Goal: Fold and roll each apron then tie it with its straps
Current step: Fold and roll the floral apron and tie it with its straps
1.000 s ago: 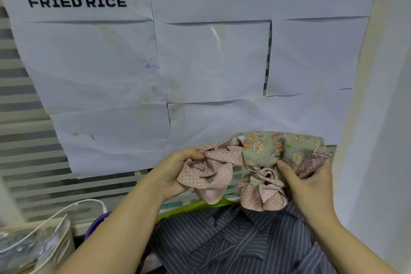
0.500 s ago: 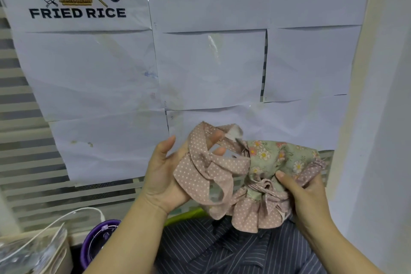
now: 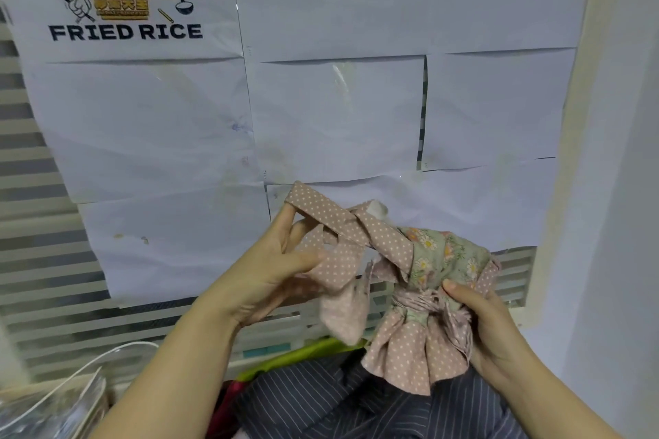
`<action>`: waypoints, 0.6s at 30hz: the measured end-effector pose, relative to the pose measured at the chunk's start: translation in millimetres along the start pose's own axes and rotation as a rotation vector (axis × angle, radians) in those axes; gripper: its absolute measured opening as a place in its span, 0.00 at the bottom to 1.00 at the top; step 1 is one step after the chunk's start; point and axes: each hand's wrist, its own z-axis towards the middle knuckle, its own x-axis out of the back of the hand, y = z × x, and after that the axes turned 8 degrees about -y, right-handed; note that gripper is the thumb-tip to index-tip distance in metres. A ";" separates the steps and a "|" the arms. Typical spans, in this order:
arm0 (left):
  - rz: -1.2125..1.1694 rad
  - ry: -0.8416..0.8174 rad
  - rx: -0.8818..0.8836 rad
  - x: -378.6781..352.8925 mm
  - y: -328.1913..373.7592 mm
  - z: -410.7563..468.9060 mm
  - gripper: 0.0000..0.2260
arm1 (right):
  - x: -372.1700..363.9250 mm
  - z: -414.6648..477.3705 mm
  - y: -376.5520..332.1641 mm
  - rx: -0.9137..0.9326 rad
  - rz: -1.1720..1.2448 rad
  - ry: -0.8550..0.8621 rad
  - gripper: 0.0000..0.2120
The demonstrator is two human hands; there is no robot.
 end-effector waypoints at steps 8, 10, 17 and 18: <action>-0.047 -0.045 0.116 22.0 6.5 -2.2 0.27 | 12.0 3.0 5.6 -0.204 0.130 -0.041 0.44; 0.184 0.062 0.252 23.0 5.4 -0.7 0.22 | 12.1 4.5 6.9 -0.186 0.146 -0.053 0.43; 1.011 0.025 0.538 40.9 -27.7 -4.5 0.13 | 6.2 6.1 11.3 -0.138 0.162 -0.035 0.33; 1.011 0.040 0.549 44.1 -30.5 -5.3 0.15 | 7.4 5.9 11.1 -0.132 0.169 -0.025 0.33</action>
